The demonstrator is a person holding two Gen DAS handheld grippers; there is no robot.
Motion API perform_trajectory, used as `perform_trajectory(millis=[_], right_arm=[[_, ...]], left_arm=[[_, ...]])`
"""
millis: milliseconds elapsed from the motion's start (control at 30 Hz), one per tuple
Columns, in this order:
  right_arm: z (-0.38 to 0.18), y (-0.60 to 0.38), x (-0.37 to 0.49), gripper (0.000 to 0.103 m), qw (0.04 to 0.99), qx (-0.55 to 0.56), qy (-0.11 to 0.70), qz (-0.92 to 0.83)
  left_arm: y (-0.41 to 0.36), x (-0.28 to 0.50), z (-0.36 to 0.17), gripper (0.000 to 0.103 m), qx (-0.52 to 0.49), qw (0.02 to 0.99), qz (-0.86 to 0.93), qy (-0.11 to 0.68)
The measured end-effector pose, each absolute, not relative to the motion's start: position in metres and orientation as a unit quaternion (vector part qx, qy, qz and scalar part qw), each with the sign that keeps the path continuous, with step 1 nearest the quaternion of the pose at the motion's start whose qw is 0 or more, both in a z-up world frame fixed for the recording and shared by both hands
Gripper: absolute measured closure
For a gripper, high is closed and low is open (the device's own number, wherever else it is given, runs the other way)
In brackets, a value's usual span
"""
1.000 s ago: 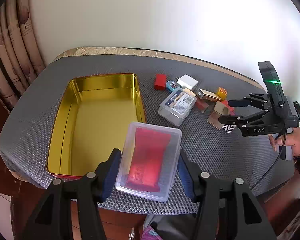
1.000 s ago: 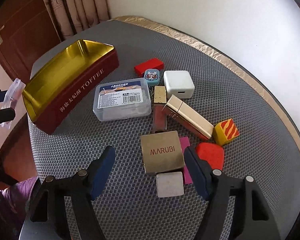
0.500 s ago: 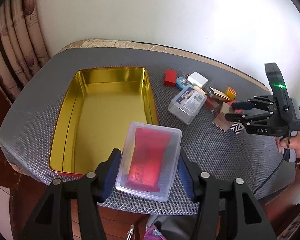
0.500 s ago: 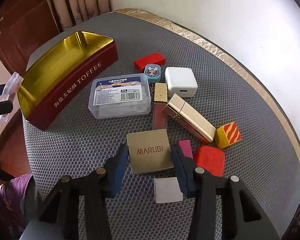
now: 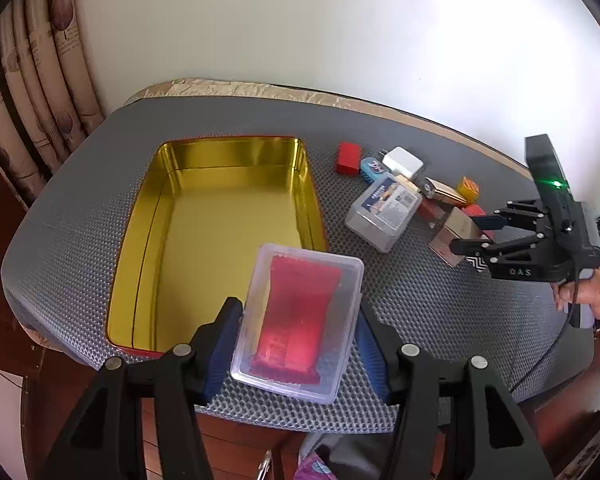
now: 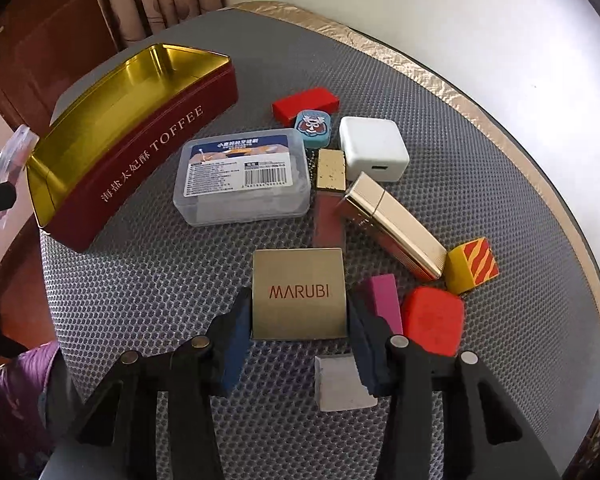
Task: Organize rigid objects
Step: 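Lower both held boxes into the gold tray and open both grippers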
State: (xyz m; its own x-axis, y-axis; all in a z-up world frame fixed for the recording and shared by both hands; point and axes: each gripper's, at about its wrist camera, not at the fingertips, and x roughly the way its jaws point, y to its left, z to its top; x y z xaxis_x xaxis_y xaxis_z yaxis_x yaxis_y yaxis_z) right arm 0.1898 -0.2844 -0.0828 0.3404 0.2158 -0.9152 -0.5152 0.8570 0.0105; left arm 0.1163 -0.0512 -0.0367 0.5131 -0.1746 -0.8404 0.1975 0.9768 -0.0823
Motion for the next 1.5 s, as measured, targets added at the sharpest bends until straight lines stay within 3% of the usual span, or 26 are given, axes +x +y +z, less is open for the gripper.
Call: perform_trajectory(millis=[400,800,1300,1500], right_arm=[[-0.054,-0.304,0.153,0.06,0.856,-0.024,0.468,0.218],[-0.048,-0.31,0.131,0.06,0.864,0.034,0.452,0.221],[-0.048,-0.302,0.122,0.06,0.859,0.057,0.452,0.233],[-0.037,-0.291,0.125,0.06,0.861,0.061,0.442,0.245]], left_arm=[[-0.025,0.194,-0.035,0.046,0.052,0.875,-0.083,0.475],[-0.027,0.285,-0.079,0.045,0.112,0.861,-0.057,0.492],[-0.035,0.3,-0.095,0.042,0.18,0.863,-0.041,0.47],[-0.017,0.287,-0.064,0.041,0.127,0.886,-0.038,0.445]])
